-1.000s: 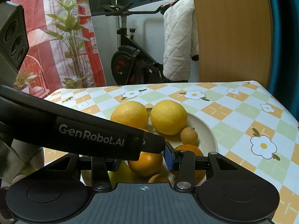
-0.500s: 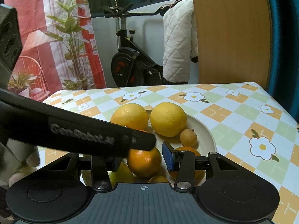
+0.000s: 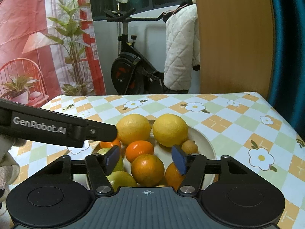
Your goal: Organize fruits
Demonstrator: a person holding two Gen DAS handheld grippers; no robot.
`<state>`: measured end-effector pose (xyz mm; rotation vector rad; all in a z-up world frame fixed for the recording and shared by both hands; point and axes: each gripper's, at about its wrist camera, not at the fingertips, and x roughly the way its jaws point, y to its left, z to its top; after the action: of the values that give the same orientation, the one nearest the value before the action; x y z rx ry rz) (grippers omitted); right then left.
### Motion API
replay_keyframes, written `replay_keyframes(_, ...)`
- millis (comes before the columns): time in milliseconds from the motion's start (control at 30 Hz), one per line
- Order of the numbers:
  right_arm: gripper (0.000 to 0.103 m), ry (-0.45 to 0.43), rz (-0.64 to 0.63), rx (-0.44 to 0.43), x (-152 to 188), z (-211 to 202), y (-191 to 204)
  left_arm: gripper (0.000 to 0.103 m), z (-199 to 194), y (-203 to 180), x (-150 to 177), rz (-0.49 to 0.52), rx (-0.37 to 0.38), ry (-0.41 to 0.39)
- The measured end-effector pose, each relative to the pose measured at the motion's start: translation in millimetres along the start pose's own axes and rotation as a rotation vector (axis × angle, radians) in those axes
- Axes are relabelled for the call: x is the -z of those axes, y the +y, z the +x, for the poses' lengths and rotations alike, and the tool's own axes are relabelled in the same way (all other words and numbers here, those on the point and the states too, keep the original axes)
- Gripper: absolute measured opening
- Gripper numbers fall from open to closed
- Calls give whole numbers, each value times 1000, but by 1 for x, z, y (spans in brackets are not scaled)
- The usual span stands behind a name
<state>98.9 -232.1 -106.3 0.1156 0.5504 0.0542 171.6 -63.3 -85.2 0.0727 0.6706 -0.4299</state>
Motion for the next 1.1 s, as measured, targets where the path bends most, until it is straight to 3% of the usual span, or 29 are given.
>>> replay_keyframes(200, 90, -1, 8, 4, -4, -6, 3, 84, -16, 0, 1, 25, -88, -36)
replay_keyframes(400, 102, 8, 28, 12, -9, -14, 5, 86, -35, 0, 2, 37, -152, -84)
replay_keyframes(667, 102, 6, 51, 50, -16, -30, 11, 86, -66, 8, 3, -2, -192, -131)
replay_keyframes(1100, 102, -18, -7, 28, -44, -74, 49, 87, -138, 25, 3, -61, -300, -203)
